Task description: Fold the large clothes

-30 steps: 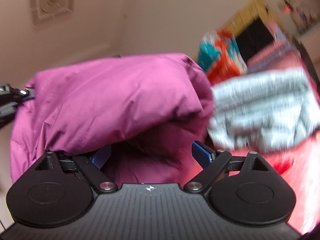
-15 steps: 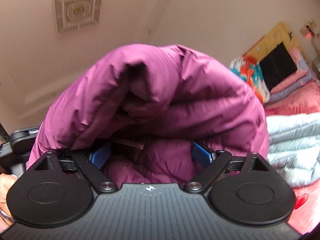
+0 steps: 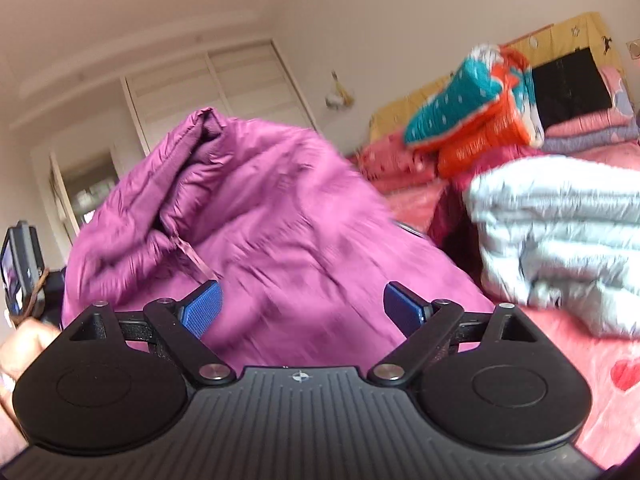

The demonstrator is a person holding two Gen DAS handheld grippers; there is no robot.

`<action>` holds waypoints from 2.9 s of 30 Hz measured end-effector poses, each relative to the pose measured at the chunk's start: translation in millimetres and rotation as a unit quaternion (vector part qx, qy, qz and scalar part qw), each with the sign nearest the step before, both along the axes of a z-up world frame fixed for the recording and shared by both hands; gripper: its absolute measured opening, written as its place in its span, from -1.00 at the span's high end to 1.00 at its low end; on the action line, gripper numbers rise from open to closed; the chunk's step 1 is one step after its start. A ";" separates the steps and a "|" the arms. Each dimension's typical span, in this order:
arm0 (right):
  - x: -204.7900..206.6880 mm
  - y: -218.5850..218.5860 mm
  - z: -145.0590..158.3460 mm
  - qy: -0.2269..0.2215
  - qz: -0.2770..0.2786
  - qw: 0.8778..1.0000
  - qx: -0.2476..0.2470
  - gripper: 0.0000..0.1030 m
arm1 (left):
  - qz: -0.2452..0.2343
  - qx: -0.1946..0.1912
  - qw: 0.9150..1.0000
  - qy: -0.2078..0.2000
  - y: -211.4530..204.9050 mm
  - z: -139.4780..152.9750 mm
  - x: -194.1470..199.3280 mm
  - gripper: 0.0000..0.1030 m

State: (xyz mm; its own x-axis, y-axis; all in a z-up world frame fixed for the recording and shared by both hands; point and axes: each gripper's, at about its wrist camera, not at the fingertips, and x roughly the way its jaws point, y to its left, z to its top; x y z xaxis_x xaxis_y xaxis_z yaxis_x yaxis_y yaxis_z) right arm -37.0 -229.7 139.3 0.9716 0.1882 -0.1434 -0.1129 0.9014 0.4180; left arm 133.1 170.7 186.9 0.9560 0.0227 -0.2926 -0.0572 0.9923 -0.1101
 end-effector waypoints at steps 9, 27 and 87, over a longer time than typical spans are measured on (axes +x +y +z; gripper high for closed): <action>43.4 28.0 -68.7 0.086 -0.008 0.994 -0.066 -1.00 | 0.065 0.040 0.997 0.022 54.3 -39.5 1.7 0.14; -4.6 -11.9 -105.0 0.124 -0.136 0.981 -0.052 -1.00 | -0.126 0.094 0.987 0.038 -36.3 -13.2 -165.4 -0.49; -13.8 -28.3 -118.7 0.148 -0.116 0.982 0.012 -1.00 | -0.023 -0.039 0.998 -0.031 -37.9 30.9 -52.9 0.93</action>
